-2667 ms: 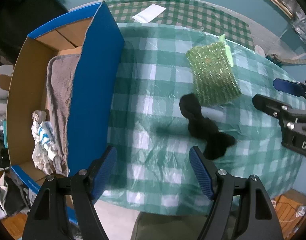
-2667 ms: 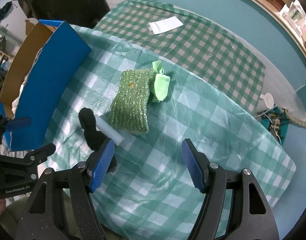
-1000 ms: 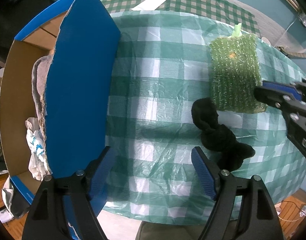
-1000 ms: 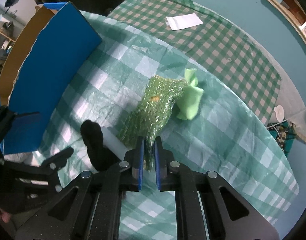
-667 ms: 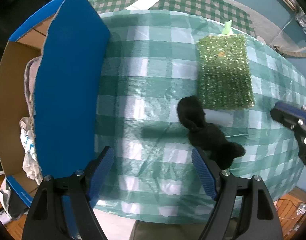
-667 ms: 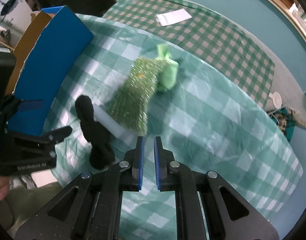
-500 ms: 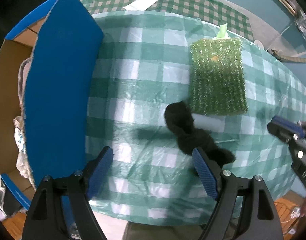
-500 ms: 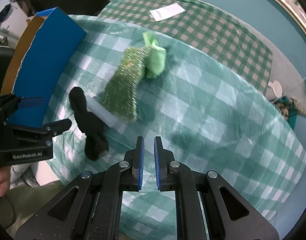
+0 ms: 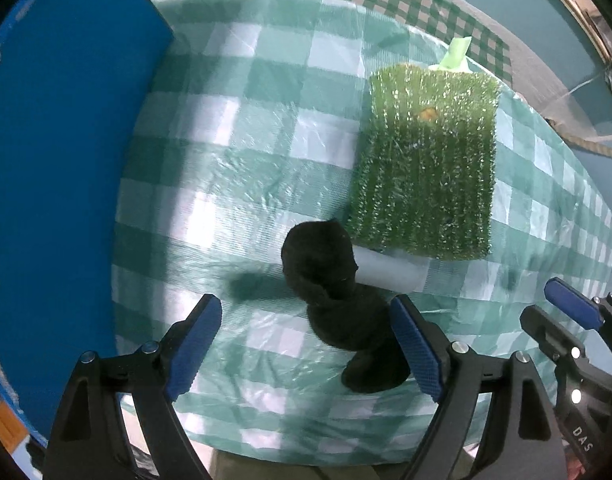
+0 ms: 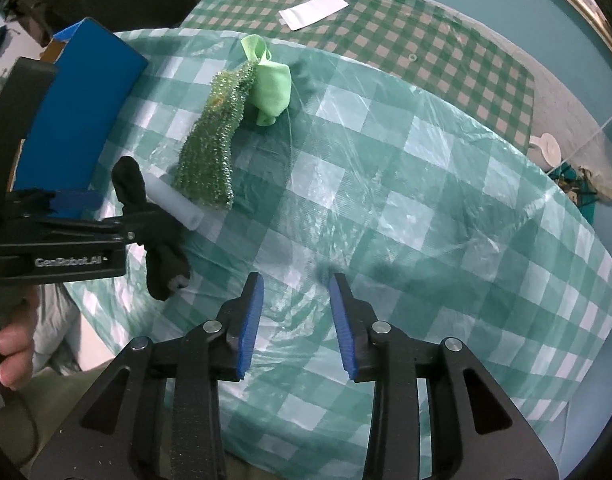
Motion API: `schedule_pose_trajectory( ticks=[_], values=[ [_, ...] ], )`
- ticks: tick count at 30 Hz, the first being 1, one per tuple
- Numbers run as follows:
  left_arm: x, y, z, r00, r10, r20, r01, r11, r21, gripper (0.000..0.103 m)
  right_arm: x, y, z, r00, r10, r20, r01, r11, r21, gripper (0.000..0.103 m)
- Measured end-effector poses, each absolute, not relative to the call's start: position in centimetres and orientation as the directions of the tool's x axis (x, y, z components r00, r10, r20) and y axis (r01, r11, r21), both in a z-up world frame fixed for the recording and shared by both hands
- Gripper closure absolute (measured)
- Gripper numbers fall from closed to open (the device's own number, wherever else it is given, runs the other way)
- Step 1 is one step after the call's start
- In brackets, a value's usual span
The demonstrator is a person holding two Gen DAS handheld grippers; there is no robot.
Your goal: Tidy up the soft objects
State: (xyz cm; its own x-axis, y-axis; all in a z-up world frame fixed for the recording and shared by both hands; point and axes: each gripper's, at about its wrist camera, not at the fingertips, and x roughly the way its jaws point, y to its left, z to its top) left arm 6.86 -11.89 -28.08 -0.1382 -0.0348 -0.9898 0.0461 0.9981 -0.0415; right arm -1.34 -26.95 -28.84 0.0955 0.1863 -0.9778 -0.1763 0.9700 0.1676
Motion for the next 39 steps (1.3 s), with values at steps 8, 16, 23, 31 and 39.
schedule_pose_trajectory(
  ticks=[8, 16, 23, 31, 39],
  values=[
    [7.1, -11.7, -29.3, -0.159, -0.146, -0.976, -0.031, 0.989, -0.143, 0.044, -0.7, -26.9, -28.6, 0.099, 0.192, -0.976, -0.186, 0.968, 0.171, 0.062],
    [6.2, -11.2, -29.1, -0.156, -0.154, -0.976, 0.007, 0.988, -0.157, 0.062, 0.9, -25.2, -28.0, 0.112, 0.2, -0.973, -0.215, 0.961, 0.173, 0.05],
    [4.7, -10.1, -27.4, -0.133, -0.139, -0.981, 0.045, 0.988, -0.146, 0.062, 2.4, -23.4, -28.0, 0.118, 0.22, -0.968, -0.227, 0.955, 0.189, 0.045],
    [4.2, -7.9, -26.2, -0.106, -0.077, -0.991, 0.063, 0.995, -0.084, 0.062, 4.4, -21.5, -28.6, 0.114, 0.238, -0.965, -0.187, 0.959, 0.214, 0.044],
    [3.3, -7.0, -25.1, -0.085, -0.025, -0.996, 0.114, 0.993, -0.035, 0.063, 5.8, -19.1, -29.1, 0.12, 0.175, -0.977, -0.168, 0.974, 0.153, 0.043]
  ],
)
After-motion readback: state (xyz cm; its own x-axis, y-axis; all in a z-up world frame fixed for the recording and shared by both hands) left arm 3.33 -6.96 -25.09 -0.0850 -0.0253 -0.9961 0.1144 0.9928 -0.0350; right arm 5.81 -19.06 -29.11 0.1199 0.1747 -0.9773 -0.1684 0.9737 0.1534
